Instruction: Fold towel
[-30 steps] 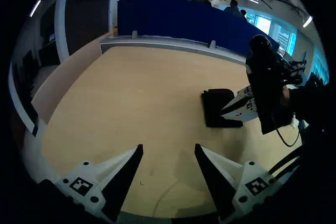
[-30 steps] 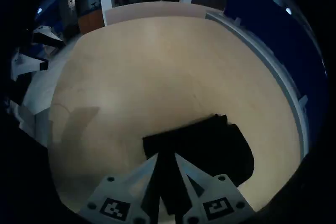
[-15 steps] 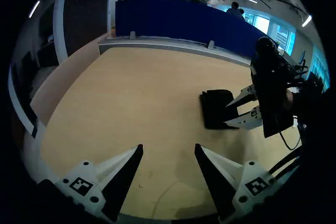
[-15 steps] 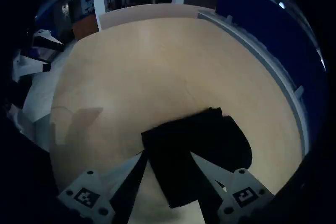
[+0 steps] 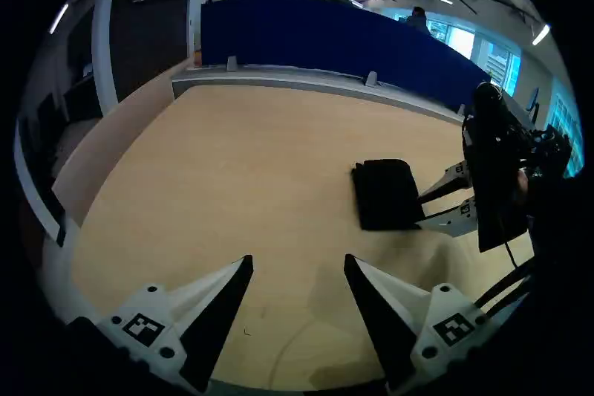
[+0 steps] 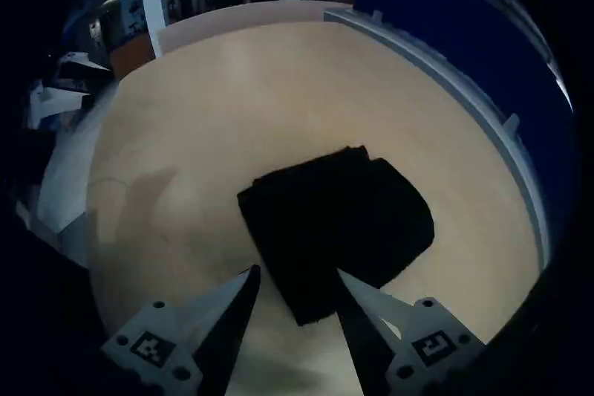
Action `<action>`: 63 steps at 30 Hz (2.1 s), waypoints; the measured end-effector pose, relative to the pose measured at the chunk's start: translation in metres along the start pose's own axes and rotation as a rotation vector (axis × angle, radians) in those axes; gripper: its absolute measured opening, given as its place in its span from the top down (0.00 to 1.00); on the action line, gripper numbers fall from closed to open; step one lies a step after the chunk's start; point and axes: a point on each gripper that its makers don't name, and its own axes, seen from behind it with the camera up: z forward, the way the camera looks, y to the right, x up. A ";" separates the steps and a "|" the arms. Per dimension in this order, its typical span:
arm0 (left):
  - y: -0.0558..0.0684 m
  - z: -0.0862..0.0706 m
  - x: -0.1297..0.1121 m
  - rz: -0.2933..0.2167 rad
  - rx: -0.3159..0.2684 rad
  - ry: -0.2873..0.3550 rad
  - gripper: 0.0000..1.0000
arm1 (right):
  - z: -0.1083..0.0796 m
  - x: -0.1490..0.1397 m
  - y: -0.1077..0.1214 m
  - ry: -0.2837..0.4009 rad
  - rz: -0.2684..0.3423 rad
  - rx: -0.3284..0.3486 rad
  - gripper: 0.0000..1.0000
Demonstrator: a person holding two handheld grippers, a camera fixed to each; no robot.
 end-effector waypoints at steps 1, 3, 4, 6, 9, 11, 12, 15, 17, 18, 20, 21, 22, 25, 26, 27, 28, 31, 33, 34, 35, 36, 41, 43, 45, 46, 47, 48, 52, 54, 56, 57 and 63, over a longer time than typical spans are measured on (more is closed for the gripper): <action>0.000 0.000 0.000 0.000 -0.001 0.000 0.09 | -0.001 -0.003 0.001 -0.002 0.007 -0.005 0.31; 0.001 0.001 0.000 0.000 -0.003 0.000 0.09 | -0.004 -0.010 0.003 -0.007 0.022 -0.013 0.31; 0.002 0.001 0.000 0.000 -0.004 0.000 0.09 | -0.005 -0.013 0.004 -0.009 0.030 -0.015 0.31; 0.003 0.002 0.000 -0.001 -0.006 0.000 0.09 | -0.007 -0.019 0.006 -0.014 0.045 -0.020 0.31; 0.005 0.004 0.000 -0.003 -0.009 0.000 0.09 | -0.008 -0.026 0.007 -0.020 0.063 -0.025 0.31; 0.006 0.004 0.000 -0.001 -0.010 0.000 0.09 | -0.008 -0.029 0.006 -0.023 0.070 -0.024 0.31; 0.007 0.004 0.000 0.000 -0.011 -0.001 0.09 | -0.008 -0.030 0.006 -0.024 0.072 -0.023 0.32; 0.008 0.004 0.000 0.003 -0.012 -0.001 0.09 | -0.007 -0.033 0.004 -0.026 0.077 -0.023 0.35; 0.008 0.004 0.001 0.003 -0.013 -0.001 0.09 | -0.006 -0.035 0.003 -0.027 0.082 -0.022 0.43; 0.009 0.003 0.001 0.003 -0.014 -0.001 0.09 | -0.005 -0.035 0.003 -0.027 0.087 -0.022 0.48; 0.009 0.003 0.001 0.001 -0.015 0.000 0.09 | -0.004 -0.036 0.003 -0.027 0.098 -0.023 0.54; 0.010 0.002 0.001 0.001 -0.015 0.000 0.09 | -0.003 -0.037 0.003 -0.027 0.104 -0.023 0.55; 0.010 0.002 0.001 0.000 -0.015 0.000 0.09 | -0.003 -0.037 0.003 -0.028 0.109 -0.021 0.55; 0.010 0.002 0.000 0.000 -0.014 0.000 0.09 | -0.002 -0.039 0.002 -0.031 0.116 -0.022 0.55; 0.010 0.002 0.000 0.001 -0.014 0.000 0.09 | -0.002 -0.040 0.002 -0.032 0.116 -0.024 0.55; 0.010 0.002 0.000 0.001 -0.013 0.000 0.09 | -0.002 -0.041 0.002 -0.033 0.116 -0.026 0.55; 0.010 0.002 -0.001 0.000 -0.013 0.000 0.09 | -0.002 -0.042 0.003 -0.034 0.115 -0.029 0.55; 0.010 0.002 -0.001 -0.002 -0.012 -0.001 0.09 | -0.001 -0.045 0.003 -0.037 0.118 -0.036 0.55; 0.010 0.001 -0.002 -0.003 -0.012 -0.001 0.09 | 0.000 -0.046 0.004 -0.038 0.124 -0.040 0.56; 0.010 0.001 -0.002 -0.003 -0.012 -0.001 0.09 | 0.000 -0.046 0.005 -0.037 0.128 -0.045 0.57; 0.010 0.001 -0.002 -0.004 -0.013 -0.001 0.09 | 0.001 -0.046 0.006 -0.035 0.132 -0.050 0.57; 0.010 0.000 -0.002 -0.004 -0.013 -0.001 0.09 | 0.001 -0.046 0.006 -0.034 0.137 -0.055 0.60; 0.009 -0.001 -0.002 -0.002 -0.010 0.000 0.09 | 0.003 -0.048 0.006 -0.031 0.153 -0.060 0.66; 0.009 -0.001 -0.002 -0.002 -0.010 0.001 0.09 | 0.003 -0.048 0.005 -0.030 0.155 -0.060 0.66; 0.009 -0.001 -0.002 -0.003 -0.011 0.002 0.09 | 0.003 -0.048 0.005 -0.029 0.156 -0.062 0.71; 0.009 -0.001 -0.002 -0.004 -0.011 0.002 0.09 | 0.003 -0.048 0.005 -0.029 0.156 -0.066 0.72; 0.010 -0.001 -0.002 -0.004 -0.011 0.002 0.09 | 0.003 -0.049 0.006 -0.029 0.156 -0.069 0.73; 0.010 -0.001 -0.002 -0.004 -0.011 0.002 0.09 | 0.003 -0.049 0.006 -0.028 0.156 -0.070 0.74; 0.011 0.000 -0.003 -0.003 -0.012 0.001 0.09 | 0.003 -0.049 0.005 -0.026 0.162 -0.066 0.77; 0.011 0.000 -0.003 -0.003 -0.012 0.001 0.09 | 0.003 -0.049 0.005 -0.024 0.166 -0.065 0.80; 0.012 0.000 -0.003 -0.003 -0.012 0.002 0.09 | 0.003 -0.049 0.004 -0.023 0.169 -0.062 0.84; 0.012 0.000 -0.002 -0.003 -0.012 0.002 0.09 | 0.003 -0.049 0.004 -0.022 0.171 -0.061 0.86; 0.011 0.000 -0.001 -0.004 -0.012 0.004 0.09 | 0.005 -0.048 0.004 -0.018 0.171 -0.058 0.94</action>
